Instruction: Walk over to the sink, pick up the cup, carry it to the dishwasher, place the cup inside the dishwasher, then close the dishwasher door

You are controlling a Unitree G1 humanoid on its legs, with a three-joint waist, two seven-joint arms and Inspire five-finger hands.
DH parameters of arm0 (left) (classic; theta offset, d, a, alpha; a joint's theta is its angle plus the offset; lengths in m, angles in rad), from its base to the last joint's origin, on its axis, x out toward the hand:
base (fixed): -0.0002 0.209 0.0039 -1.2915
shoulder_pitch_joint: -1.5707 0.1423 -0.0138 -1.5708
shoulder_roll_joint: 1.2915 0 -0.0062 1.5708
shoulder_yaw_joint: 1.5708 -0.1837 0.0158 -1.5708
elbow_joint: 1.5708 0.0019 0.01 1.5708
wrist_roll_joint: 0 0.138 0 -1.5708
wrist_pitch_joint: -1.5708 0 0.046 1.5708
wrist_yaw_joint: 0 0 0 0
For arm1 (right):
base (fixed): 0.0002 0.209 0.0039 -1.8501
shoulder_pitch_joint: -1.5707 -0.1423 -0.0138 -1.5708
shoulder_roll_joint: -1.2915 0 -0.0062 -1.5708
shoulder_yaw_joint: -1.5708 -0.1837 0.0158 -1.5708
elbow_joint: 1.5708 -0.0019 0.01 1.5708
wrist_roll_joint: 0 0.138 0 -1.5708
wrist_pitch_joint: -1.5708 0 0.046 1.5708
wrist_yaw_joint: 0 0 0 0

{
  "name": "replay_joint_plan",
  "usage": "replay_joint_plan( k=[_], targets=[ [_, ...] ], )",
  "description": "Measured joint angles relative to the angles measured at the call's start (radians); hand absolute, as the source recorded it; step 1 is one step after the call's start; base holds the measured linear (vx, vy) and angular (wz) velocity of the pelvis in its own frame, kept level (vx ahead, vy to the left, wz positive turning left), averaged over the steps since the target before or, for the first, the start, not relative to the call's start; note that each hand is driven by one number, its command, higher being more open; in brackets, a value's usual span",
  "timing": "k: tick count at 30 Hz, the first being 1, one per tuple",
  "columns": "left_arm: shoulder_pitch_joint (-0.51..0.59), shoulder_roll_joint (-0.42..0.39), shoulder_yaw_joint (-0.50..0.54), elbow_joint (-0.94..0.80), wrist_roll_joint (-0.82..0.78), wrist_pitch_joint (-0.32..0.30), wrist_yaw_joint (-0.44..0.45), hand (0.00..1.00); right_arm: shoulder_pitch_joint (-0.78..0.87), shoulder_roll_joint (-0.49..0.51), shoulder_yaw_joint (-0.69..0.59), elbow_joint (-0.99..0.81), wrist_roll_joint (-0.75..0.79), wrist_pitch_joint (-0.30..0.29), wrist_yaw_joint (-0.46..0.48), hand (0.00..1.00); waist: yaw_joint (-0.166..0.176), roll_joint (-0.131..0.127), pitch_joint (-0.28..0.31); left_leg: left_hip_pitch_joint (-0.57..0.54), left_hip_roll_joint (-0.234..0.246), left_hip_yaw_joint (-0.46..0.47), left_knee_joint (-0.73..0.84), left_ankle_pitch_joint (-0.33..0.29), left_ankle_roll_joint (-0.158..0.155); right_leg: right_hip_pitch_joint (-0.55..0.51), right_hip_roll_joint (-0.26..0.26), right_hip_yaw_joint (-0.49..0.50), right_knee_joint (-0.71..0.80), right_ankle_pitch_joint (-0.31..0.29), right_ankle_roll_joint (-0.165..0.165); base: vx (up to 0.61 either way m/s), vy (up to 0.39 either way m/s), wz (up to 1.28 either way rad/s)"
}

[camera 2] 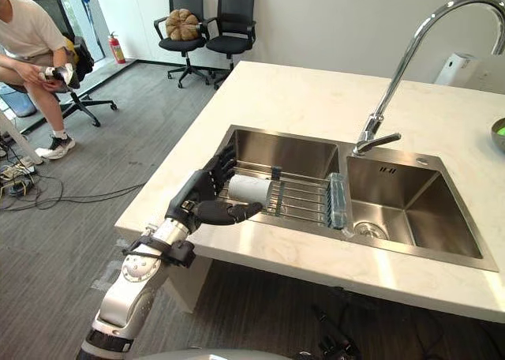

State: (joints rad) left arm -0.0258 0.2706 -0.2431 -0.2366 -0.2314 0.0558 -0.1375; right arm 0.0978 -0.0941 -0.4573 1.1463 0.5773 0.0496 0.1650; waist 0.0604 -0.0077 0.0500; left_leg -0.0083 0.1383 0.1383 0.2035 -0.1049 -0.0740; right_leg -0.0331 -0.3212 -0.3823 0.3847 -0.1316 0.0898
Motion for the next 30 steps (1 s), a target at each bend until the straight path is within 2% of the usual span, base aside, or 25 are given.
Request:
replay_joint_plan(
  k=[1,2,4,5,7,8,13,15,20,25,30],
  targets=[
    [-0.008,0.014,0.001,0.000,0.000,-0.006,-0.002,1.00,0.000,0.003,0.004,0.007,0.006,0.007,-0.003,1.00,-0.001,-0.014,-0.005,-0.006,-0.002,-0.004,0.009,-0.004,-0.011,0.000,0.002,0.000,-0.059,0.094,-0.001,0.17,-0.273,0.25],
    [-0.010,0.020,0.001,0.004,0.009,-0.009,-0.001,1.00,0.000,-0.001,0.003,0.021,0.019,0.019,-0.010,1.00,0.002,-0.014,-0.022,-0.005,0.010,-0.008,0.013,-0.007,-0.032,0.031,0.025,-0.016,-0.122,0.097,0.053,0.19,-0.292,0.07],
    [-0.006,0.009,0.003,-0.001,0.027,-0.010,-0.001,1.00,-0.006,-0.022,0.003,0.044,0.019,0.039,-0.012,1.00,0.016,0.020,-0.041,-0.007,0.052,0.004,-0.020,0.005,-0.060,0.063,0.090,-0.038,-0.245,0.107,0.062,0.20,-0.267,-0.19],
    [-0.006,-0.007,0.003,-0.001,0.038,-0.009,-0.001,1.00,-0.010,-0.035,0.003,0.049,0.014,0.044,-0.010,1.00,0.015,0.048,-0.044,0.001,0.075,0.009,-0.048,0.020,-0.073,0.076,0.128,-0.038,-0.294,0.127,0.047,0.18,-0.220,-0.30],
    [-0.006,-0.019,0.001,-0.001,0.059,-0.010,-0.005,1.00,-0.010,-0.044,0.003,0.056,0.009,0.047,-0.009,1.00,0.002,0.067,-0.050,0.032,0.098,0.015,-0.089,0.032,-0.086,0.100,0.163,-0.035,-0.339,0.137,0.036,0.14,-0.154,-0.22],
    [-0.010,-0.019,0.001,-0.002,0.071,-0.012,-0.005,1.00,-0.007,-0.046,0.003,0.062,0.009,0.047,-0.008,1.00,-0.007,0.067,-0.051,0.049,0.105,0.020,-0.099,0.035,-0.086,0.115,0.176,-0.030,-0.359,0.138,0.035,0.13,-0.126,-0.19],
    [-0.036,0.000,0.002,-0.002,0.172,-0.026,0.035,1.00,0.006,-0.063,0.002,0.085,0.012,0.045,0.008,1.00,-0.020,0.072,-0.047,0.042,0.098,0.047,-0.119,0.035,-0.086,0.106,0.178,-0.015,-0.404,0.161,0.040,0.04,-0.009,-0.11],
    [-0.038,0.030,0.002,0.009,0.257,-0.031,0.073,1.00,0.011,-0.062,-0.004,0.095,0.012,0.044,0.019,1.00,-0.024,0.066,-0.026,0.043,0.088,0.055,-0.123,0.036,-0.084,0.104,0.169,-0.008,-0.410,0.169,0.043,-0.02,0.037,-0.08],
    [-0.043,0.091,0.002,0.128,0.406,-0.046,0.136,1.00,0.020,-0.060,-0.096,0.104,0.014,0.036,0.035,1.00,-0.033,0.074,-0.009,0.044,0.055,0.059,-0.141,0.050,-0.069,0.120,0.148,-0.010,-0.467,0.209,0.054,-0.03,0.024,0.01],
    [-0.045,0.121,-0.001,0.133,0.531,-0.061,0.145,1.00,0.018,-0.051,-0.156,0.105,0.015,0.022,0.059,1.00,-0.029,0.083,-0.001,0.048,0.043,0.052,-0.172,0.075,-0.064,0.119,0.141,-0.021,-0.469,0.218,0.054,-0.06,0.003,0.07],
    [-0.045,0.156,-0.012,0.174,0.569,-0.076,0.146,1.00,0.007,-0.052,-0.207,0.098,0.020,0.011,0.069,1.00,-0.033,0.095,0.005,0.057,0.038,0.042,-0.205,0.098,-0.063,0.121,0.140,-0.031,-0.474,0.225,0.053,-0.06,-0.008,0.07]
  ],
)
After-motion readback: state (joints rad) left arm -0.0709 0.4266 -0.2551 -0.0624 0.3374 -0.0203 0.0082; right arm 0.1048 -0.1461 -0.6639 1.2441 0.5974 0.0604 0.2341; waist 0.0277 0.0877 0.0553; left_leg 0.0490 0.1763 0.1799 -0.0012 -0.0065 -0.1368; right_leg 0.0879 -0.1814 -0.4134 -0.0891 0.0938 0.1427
